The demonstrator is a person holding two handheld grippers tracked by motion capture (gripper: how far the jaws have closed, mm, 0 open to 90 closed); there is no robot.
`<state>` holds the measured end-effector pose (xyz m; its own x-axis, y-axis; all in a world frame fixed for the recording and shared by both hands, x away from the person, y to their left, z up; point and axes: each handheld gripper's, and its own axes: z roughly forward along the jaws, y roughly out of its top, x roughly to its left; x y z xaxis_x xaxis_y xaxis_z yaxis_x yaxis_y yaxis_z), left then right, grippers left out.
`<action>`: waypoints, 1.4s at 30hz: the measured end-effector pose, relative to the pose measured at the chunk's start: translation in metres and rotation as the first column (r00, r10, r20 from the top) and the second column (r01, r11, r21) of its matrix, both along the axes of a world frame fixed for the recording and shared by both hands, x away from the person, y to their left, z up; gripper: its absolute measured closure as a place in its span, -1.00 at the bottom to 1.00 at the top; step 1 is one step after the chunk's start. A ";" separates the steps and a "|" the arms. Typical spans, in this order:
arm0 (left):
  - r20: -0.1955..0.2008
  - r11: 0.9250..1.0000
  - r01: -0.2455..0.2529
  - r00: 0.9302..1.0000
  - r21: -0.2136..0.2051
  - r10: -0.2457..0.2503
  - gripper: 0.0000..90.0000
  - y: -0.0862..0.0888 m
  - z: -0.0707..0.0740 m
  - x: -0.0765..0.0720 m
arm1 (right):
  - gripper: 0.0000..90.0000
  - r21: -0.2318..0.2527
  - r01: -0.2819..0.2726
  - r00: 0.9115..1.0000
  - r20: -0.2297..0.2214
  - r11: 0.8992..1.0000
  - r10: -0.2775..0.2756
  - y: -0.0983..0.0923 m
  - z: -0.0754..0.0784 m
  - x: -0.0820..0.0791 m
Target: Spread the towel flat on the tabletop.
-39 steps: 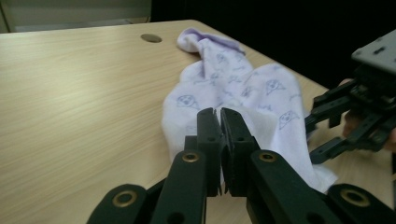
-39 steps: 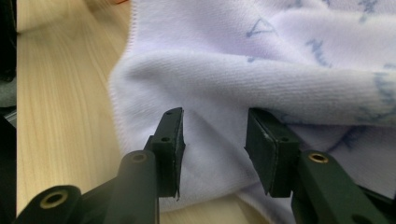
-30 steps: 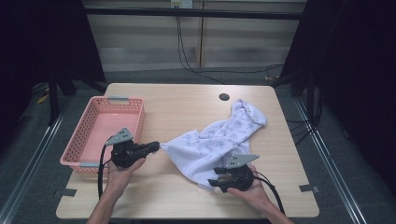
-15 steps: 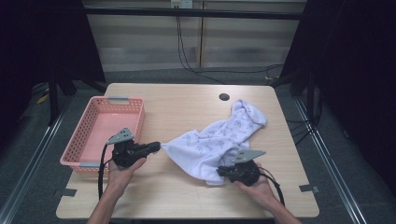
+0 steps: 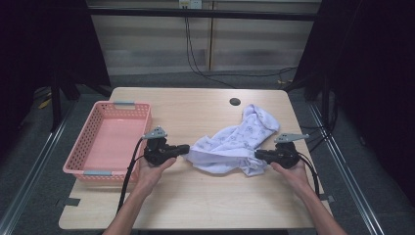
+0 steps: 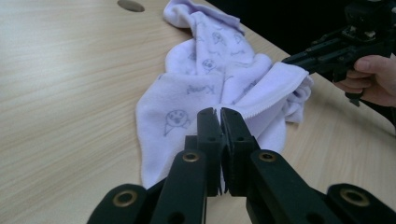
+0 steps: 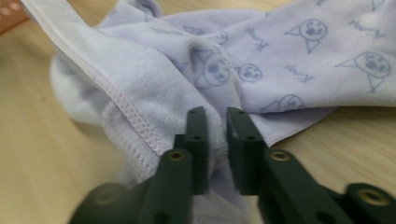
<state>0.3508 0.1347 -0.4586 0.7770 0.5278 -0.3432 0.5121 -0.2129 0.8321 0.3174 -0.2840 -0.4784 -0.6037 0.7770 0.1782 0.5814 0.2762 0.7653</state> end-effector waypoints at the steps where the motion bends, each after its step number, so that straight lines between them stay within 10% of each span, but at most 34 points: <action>1: -0.003 1.000 -0.008 1.000 0.007 0.008 0.94 0.001 -0.002 0.002 | 0.48 -0.005 0.009 1.000 -0.001 1.000 -0.009 0.002 -0.003 0.002; 5: -0.004 1.000 -0.016 1.000 -0.006 0.016 0.94 0.005 -0.003 0.002 | 0.04 0.006 0.028 0.999 0.016 1.000 -0.028 -0.001 0.004 -0.008; 12: 0.002 1.000 -0.016 1.000 -0.012 0.016 0.94 0.007 -0.002 0.000 | -0.16 0.053 0.028 0.998 0.061 0.998 -0.031 -0.006 0.019 -0.044; 23: 0.029 0.998 -0.028 0.999 -0.049 0.029 0.95 0.011 0.007 -0.001 | -0.28 0.034 -0.008 1.000 -0.019 0.999 0.008 0.005 0.000 -0.070; 28: 0.046 0.996 -0.030 0.998 -0.081 0.034 0.95 0.015 0.015 -0.004 | -0.11 0.015 -0.027 0.999 -0.046 1.000 0.028 0.014 -0.009 -0.066; 33: 0.068 0.994 -0.040 0.997 -0.105 0.047 0.95 0.021 0.023 -0.007 | 0.12 0.084 -0.017 1.000 0.014 0.996 0.016 0.016 0.002 -0.060; 37: 0.085 0.992 -0.042 0.995 -0.121 0.053 0.95 0.027 0.031 -0.009 | 0.71 0.089 0.022 0.996 0.089 0.996 -0.030 0.017 0.018 -0.050; 42: 0.114 0.993 -0.017 0.993 -0.116 0.030 0.96 0.023 0.040 -0.014 | 0.82 0.119 0.057 0.987 0.146 0.991 -0.074 0.009 0.040 -0.039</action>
<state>0.3371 0.1575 -0.4187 0.8026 0.5088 -0.3113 0.4149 -0.1013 0.9042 0.2779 -0.2749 -0.4381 -0.5788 0.7955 0.1796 0.4722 0.1474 0.8691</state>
